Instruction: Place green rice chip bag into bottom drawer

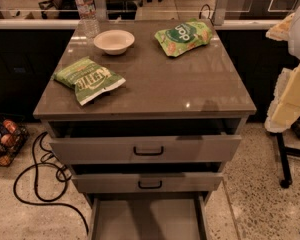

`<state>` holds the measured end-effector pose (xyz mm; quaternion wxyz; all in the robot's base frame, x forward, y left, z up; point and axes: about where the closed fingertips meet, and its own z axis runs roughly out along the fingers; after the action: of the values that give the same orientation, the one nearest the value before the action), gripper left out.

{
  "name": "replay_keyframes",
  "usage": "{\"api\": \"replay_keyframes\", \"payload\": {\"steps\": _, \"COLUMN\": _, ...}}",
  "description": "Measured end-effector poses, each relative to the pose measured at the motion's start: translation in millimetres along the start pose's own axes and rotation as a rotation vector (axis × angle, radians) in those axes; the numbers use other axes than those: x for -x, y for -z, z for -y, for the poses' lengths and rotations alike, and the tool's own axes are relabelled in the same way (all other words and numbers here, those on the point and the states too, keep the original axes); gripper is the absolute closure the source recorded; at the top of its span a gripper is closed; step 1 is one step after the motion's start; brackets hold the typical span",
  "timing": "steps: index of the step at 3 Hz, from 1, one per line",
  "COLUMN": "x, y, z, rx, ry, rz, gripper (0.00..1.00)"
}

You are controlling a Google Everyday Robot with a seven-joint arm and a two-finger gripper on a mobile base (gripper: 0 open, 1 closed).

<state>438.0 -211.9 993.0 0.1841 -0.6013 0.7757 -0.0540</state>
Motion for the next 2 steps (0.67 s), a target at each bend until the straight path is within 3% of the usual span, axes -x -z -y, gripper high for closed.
{"api": "replay_keyframes", "payload": {"steps": 1, "x": 0.0, "y": 0.1, "z": 0.0, "rx": 0.0, "ry": 0.0, "rz": 0.0, "gripper": 0.0}}
{"api": "replay_keyframes", "payload": {"steps": 2, "x": 4.9, "y": 0.3, "z": 16.5, "rx": -0.021, "ry": -0.007, "rz": 0.017, "gripper": 0.0}}
